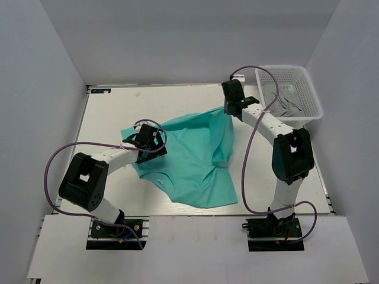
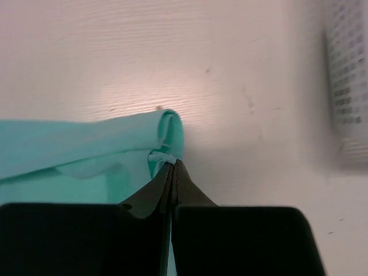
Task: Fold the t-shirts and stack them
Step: Flatten out the tshirt
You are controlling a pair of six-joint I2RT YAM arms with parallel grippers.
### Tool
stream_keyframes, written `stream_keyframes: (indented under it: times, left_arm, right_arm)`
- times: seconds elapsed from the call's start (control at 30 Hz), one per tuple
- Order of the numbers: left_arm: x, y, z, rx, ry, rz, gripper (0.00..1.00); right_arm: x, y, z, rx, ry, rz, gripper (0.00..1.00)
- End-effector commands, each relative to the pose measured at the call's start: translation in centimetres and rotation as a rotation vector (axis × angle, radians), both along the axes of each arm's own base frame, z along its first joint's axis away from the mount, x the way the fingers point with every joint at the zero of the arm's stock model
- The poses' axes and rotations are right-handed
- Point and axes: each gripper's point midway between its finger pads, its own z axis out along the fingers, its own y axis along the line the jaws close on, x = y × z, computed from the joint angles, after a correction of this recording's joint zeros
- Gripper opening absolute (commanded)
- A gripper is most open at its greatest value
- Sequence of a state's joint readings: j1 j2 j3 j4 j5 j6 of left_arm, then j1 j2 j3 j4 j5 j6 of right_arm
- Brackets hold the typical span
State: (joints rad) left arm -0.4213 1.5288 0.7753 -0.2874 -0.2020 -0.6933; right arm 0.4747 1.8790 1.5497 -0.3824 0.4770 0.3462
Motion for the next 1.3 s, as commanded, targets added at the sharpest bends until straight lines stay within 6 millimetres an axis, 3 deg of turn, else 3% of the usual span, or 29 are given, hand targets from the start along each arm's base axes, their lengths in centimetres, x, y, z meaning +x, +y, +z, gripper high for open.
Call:
stream_keyframes:
  times: [0.0,0.07,0.1,0.17,0.23,0.27,0.3,0.33,0.37,0.4,0.47,0.5,0.57,0.6,0.63,0.67,0.7,0.73,0.77,0.8,0.87,0.9,0.93,0.97,1.0,1.03,1.1,1.13,1.27]
  left_arm:
    - [-2.0,3.2,-2.6,0.157,0.136,0.036,1.00]
    - [-1.1,3.1,-2.6,0.180,0.142,0.022,1.00]
    - [-0.5,2.9,-2.2,0.184,0.135,0.011,1.00]
    - [-0.4,2.9,-2.5,0.197,0.145,-0.005,1.00]
    - [0.5,2.8,-2.4,0.208,0.135,-0.011,1.00]
    - [0.8,2.7,-2.4,0.217,0.135,-0.027,1.00]
    - [1.6,2.6,-1.9,0.221,0.117,-0.020,1.00]
    - [1.6,2.6,-2.2,0.235,0.133,-0.033,1.00]
    - [2.2,2.7,-2.1,0.249,0.124,-0.035,1.00]
    - [3.3,2.4,-1.2,0.249,0.102,-0.029,1.00]
    - [5.3,2.2,0.3,0.273,0.059,-0.031,1.00]
    - [6.0,2.3,0.6,0.292,0.047,-0.035,1.00]
    - [8.4,1.8,2.3,0.308,-0.013,-0.046,1.00]
    - [9.0,2.0,2.8,0.329,-0.020,-0.031,1.00]
    - [9.6,1.8,3.2,0.334,-0.022,-0.038,1.00]
    - [11.1,1.8,4.7,0.330,-0.057,-0.017,1.00]
    - [11.3,1.9,4.6,0.350,-0.040,-0.022,1.00]
    - [11.6,1.8,4.9,0.351,-0.039,-0.022,1.00]
    - [12.2,1.3,6.0,0.323,-0.058,-0.013,1.00]
    - [11.9,0.7,5.8,0.292,-0.042,-0.027,1.00]
    - [11.4,-0.2,6.5,0.225,-0.064,-0.049,1.00]
    - [10.7,-1.0,6.4,0.175,-0.063,-0.081,1.00]
    - [9.3,-1.5,5.4,0.155,-0.048,-0.099,1.00]
    - [8.5,-1.5,6.5,0.128,-0.074,-0.095,1.00]
    - [7.6,-1.8,6.4,0.117,-0.074,-0.113,1.00]
    - [5.8,-1.2,4.9,0.116,-0.036,-0.110,1.00]
    - [4.3,-1.6,4.9,0.056,-0.041,-0.117,1.00]
    - [2.8,-1.1,3.3,0.061,-0.006,-0.123,1.00]
    - [2.1,-1.0,0.9,0.060,0.027,-0.121,1.00]
  right_arm:
    - [4.1,-4.2,3.2,-0.123,-0.157,0.001,0.00]
    - [5.7,-5.4,3.3,-0.199,-0.180,0.034,0.00]
    - [6.6,-6.6,4.3,-0.251,-0.212,0.030,0.00]
    - [7.9,-8.3,3.9,-0.333,-0.213,0.027,0.00]
    - [9.6,-10.3,5.2,-0.411,-0.246,0.000,0.00]
    - [10.4,-10.4,5.9,-0.425,-0.267,0.004,0.00]
    - [11.0,-11.0,4.9,-0.473,-0.244,0.019,0.00]
    - [11.8,-10.9,6.5,-0.479,-0.276,0.015,0.11]
    - [11.9,-10.6,6.4,-0.486,-0.271,0.039,0.29]
    - [12.0,-10.4,5.8,-0.506,-0.255,0.060,0.54]
    - [11.8,-9.4,6.8,-0.472,-0.267,0.095,0.69]
    - [11.4,-8.6,7.5,-0.426,-0.279,0.108,0.77]
    - [10.3,-7.6,8.3,-0.354,-0.286,0.137,0.83]
    - [8.9,-7.2,7.7,-0.311,-0.257,0.153,0.87]
    - [8.0,-6.8,9.2,-0.258,-0.283,0.148,0.90]
    - [7.3,-6.3,9.4,-0.229,-0.282,0.168,0.90]
    - [5.1,-5.1,9.3,-0.137,-0.271,0.208,0.90]
    - [4.7,-4.8,10.1,-0.101,-0.282,0.207,0.90]
    - [3.2,-4.9,7.1,-0.078,-0.211,0.220,0.90]
    - [2.1,-4.4,7.7,-0.030,-0.216,0.235,0.90]
    - [-0.8,-4.0,4.6,0.067,-0.131,0.217,0.90]
    - [-1.6,-3.5,4.6,0.108,-0.125,0.236,0.90]
    - [-2.5,-2.8,4.3,0.149,-0.112,0.254,0.90]
    - [-3.9,-2.9,2.3,0.165,-0.064,0.253,0.90]
    - [-4.8,-2.0,1.7,0.204,-0.033,0.296,0.90]
    - [-5.7,-2.0,0.6,0.210,-0.006,0.299,0.90]
    - [-6.6,-1.2,-0.3,0.255,0.021,0.324,0.90]
    - [-7.4,-0.7,-1.1,0.287,0.046,0.351,0.90]
    - [-7.8,-0.1,-3.3,0.311,0.095,0.366,0.90]
